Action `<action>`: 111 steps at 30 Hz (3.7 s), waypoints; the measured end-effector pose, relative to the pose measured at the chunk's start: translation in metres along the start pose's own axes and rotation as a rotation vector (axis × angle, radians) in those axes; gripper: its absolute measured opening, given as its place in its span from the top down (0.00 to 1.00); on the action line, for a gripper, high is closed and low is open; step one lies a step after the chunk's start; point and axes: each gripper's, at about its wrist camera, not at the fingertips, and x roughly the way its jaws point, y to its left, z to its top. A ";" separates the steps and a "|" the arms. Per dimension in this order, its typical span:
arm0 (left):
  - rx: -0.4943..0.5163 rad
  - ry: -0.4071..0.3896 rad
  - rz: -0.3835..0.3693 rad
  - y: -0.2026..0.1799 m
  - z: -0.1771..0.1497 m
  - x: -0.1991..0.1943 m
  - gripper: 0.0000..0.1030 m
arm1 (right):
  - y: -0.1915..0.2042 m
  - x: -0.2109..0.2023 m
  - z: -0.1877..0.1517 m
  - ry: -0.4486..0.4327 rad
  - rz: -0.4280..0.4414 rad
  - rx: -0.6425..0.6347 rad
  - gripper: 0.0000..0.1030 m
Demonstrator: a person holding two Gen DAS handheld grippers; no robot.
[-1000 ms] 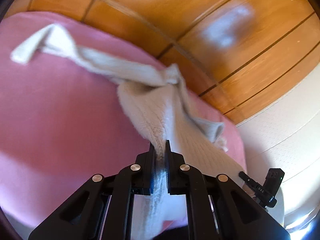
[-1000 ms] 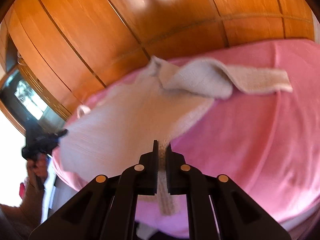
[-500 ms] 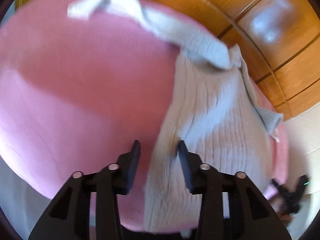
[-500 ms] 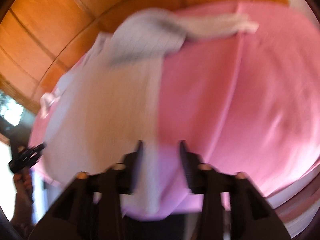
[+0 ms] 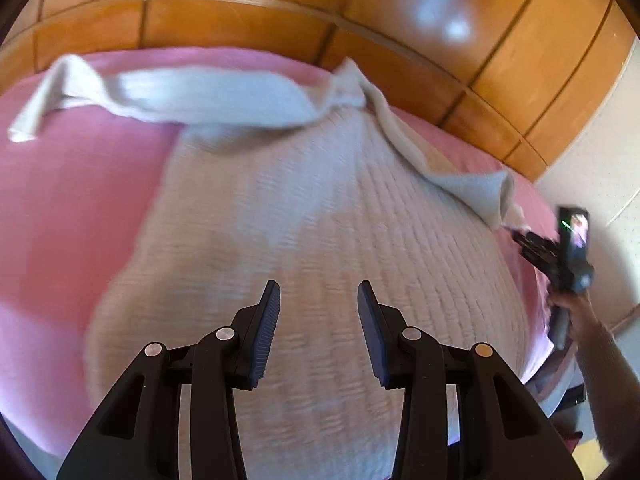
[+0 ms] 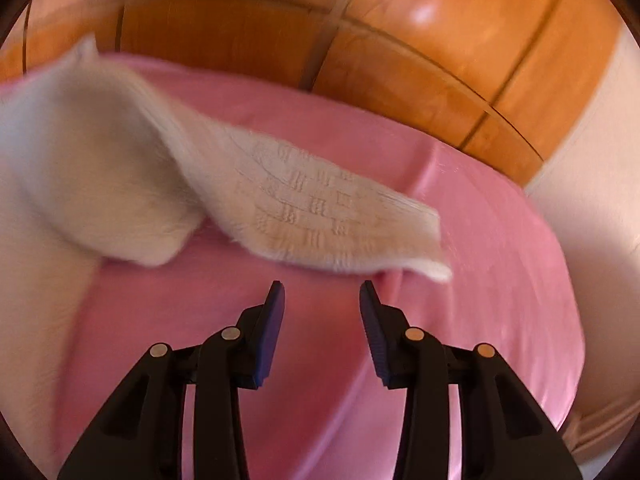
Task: Fold small clothes
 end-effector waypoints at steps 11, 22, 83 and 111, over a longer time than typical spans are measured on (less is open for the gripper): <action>0.091 0.044 -0.059 -0.034 0.004 0.028 0.62 | -0.032 -0.028 0.019 -0.019 0.043 0.021 0.96; 0.258 0.132 -0.177 -0.096 0.033 0.084 0.62 | -0.119 -0.158 0.002 -0.068 0.079 0.122 0.96; -0.156 -0.232 0.705 0.270 0.093 -0.069 0.22 | 0.185 -0.072 0.041 -0.006 0.471 0.124 0.09; -0.290 -0.311 0.559 0.301 0.129 -0.257 0.92 | 0.362 -0.075 0.186 -0.045 0.744 -0.215 0.74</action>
